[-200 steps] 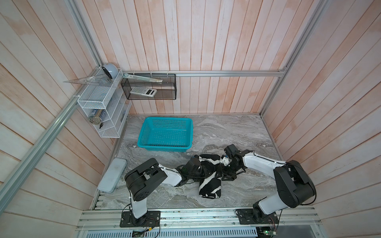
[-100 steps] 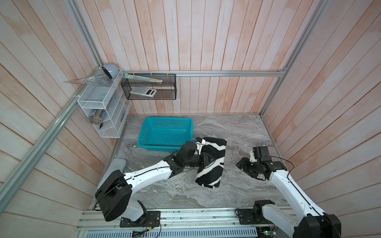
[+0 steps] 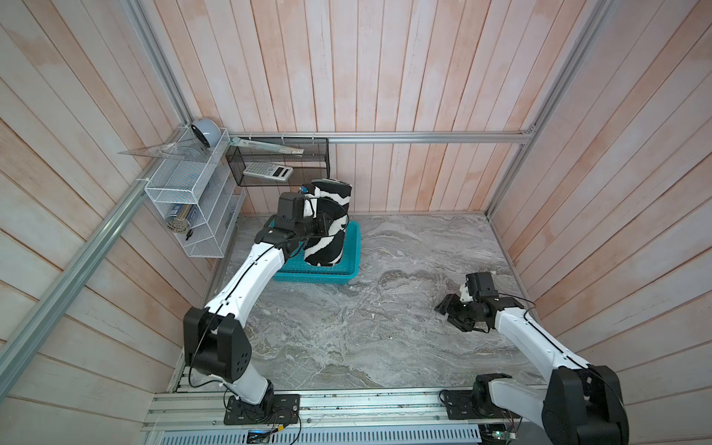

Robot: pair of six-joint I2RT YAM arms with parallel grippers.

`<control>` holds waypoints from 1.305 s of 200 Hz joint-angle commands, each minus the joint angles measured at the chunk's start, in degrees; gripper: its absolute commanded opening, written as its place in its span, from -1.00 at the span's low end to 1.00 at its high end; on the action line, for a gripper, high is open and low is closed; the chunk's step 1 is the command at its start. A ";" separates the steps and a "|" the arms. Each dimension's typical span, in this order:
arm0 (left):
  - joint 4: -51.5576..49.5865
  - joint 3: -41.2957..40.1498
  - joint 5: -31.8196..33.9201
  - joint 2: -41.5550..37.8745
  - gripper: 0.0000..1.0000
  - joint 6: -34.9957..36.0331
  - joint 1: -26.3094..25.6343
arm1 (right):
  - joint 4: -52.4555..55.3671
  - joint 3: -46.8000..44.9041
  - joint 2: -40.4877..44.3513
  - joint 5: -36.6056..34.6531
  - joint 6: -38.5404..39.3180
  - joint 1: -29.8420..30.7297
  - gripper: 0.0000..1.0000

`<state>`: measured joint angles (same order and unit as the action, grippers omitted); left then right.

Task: Roll up the pillowcase
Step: Place the pillowcase in the bin, then move the bin to the center of the board.

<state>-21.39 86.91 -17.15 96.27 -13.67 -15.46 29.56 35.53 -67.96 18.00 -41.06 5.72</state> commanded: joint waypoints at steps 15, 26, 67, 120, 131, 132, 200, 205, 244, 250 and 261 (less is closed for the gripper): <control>18.56 -3.89 -3.08 8.82 -1.00 -0.56 2.24 | -2.37 2.52 -4.76 4.70 2.15 -0.24 0.19; 29.92 -8.91 -3.35 10.92 -1.00 -3.72 2.92 | -3.38 2.68 -6.71 6.45 2.30 -0.23 0.19; 39.82 -9.39 -8.49 21.68 -1.00 -15.07 3.38 | -4.08 3.62 -9.91 8.24 2.82 -0.17 0.17; 47.17 -8.25 -5.78 29.83 -1.00 -25.38 -4.01 | -4.93 4.12 -12.71 8.64 3.50 -0.22 0.17; 49.01 -7.55 -4.36 31.60 -1.00 -27.59 -5.91 | -4.74 4.12 -12.42 8.58 3.75 -0.20 0.17; 49.13 -7.46 -4.33 31.78 -1.00 -27.79 -6.17 | -4.71 4.11 -12.40 8.52 3.77 -0.23 0.17; 46.64 3.32 3.07 39.67 -0.22 -32.95 -15.14 | -3.07 4.86 -11.40 7.95 5.36 -0.21 0.17; 45.37 3.81 3.79 39.55 -0.09 -32.26 -15.33 | -2.74 5.13 -11.40 7.94 5.54 -0.25 0.18; 39.39 2.25 5.34 34.72 1.00 -27.66 -14.68 | -0.72 5.44 -9.03 6.88 6.47 -0.25 0.19; 37.49 2.05 5.80 33.61 1.00 -26.19 -14.63 | -0.50 5.56 -8.65 6.56 6.55 -0.26 0.19; 33.75 1.55 7.38 31.36 1.00 -23.32 -14.65 | -0.20 5.66 -8.03 6.46 6.56 -0.22 0.19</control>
<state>21.19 89.60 -13.30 133.62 -43.40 -30.85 27.00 39.53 -77.89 25.52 -35.73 5.74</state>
